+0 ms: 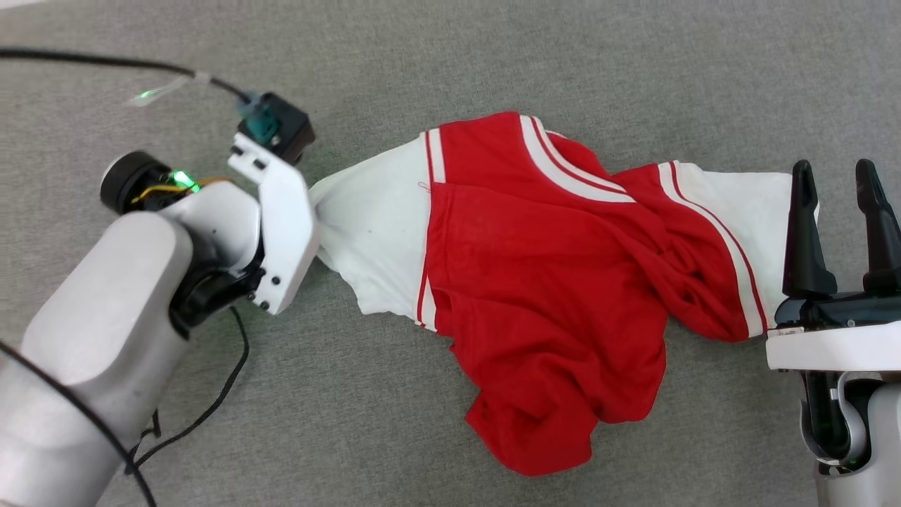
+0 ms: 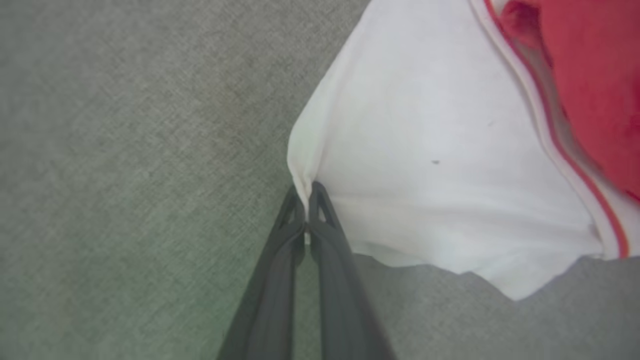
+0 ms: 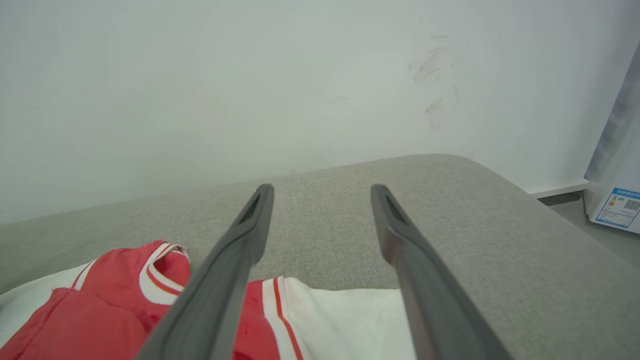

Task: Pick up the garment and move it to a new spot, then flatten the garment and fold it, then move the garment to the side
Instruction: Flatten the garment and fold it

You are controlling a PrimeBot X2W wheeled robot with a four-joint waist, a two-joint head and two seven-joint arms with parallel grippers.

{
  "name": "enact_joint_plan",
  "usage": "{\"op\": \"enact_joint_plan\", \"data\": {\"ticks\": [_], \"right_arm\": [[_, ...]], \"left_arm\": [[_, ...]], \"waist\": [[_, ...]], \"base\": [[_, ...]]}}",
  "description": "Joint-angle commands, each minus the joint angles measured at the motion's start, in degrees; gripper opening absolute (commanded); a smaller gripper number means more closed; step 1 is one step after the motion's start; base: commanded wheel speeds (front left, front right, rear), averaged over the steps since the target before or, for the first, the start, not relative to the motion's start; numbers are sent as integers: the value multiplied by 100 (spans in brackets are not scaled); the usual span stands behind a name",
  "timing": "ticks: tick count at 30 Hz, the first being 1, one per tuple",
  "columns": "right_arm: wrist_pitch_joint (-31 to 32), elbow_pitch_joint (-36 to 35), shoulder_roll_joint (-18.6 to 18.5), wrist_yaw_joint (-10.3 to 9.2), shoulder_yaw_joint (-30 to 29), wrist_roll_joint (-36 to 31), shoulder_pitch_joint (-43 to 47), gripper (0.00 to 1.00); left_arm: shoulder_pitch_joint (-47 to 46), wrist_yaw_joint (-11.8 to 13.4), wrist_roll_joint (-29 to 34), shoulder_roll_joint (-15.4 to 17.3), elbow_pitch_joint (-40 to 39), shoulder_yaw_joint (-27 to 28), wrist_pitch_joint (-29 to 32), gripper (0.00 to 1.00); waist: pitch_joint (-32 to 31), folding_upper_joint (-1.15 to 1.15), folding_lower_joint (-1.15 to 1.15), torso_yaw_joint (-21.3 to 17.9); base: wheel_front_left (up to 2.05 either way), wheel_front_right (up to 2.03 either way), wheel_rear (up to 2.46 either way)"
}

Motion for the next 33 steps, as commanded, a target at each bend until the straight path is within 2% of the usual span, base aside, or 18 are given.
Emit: {"op": "enact_joint_plan", "data": {"ticks": [1,9,13,25,28,33], "right_arm": [[-7,12,-40,-2,-7,-23,-27,100],[329,39,-151,-2,-13,-7,179,100],[532,43,-173,-2,-28,-67,216,100],[937,85,-36,-2,-42,-146,416,100],[1169,229,41,-2,29,-192,504,100],[1585,351,20,-2,4,-256,622,100]], "left_arm": [[302,15,-30,132,104,9,-38,0],[1099,294,-391,389,-351,485,-753,0],[1538,511,-612,535,-669,822,-1107,0],[3044,1066,-925,1047,-1384,1342,-1610,0],[3356,1142,-903,1025,-1537,1361,-1826,0],[3769,1360,-897,792,-1905,1461,-2351,0]], "waist": [[-86,0,0,58],[-585,0,0,422],[-777,0,0,596],[-1053,0,0,903],[-1106,0,0,947],[-1165,0,0,987]], "base": [[0,0,0],[0,0,0],[0,0,0],[0,0,0],[0,0,0],[0,0,0]]}}
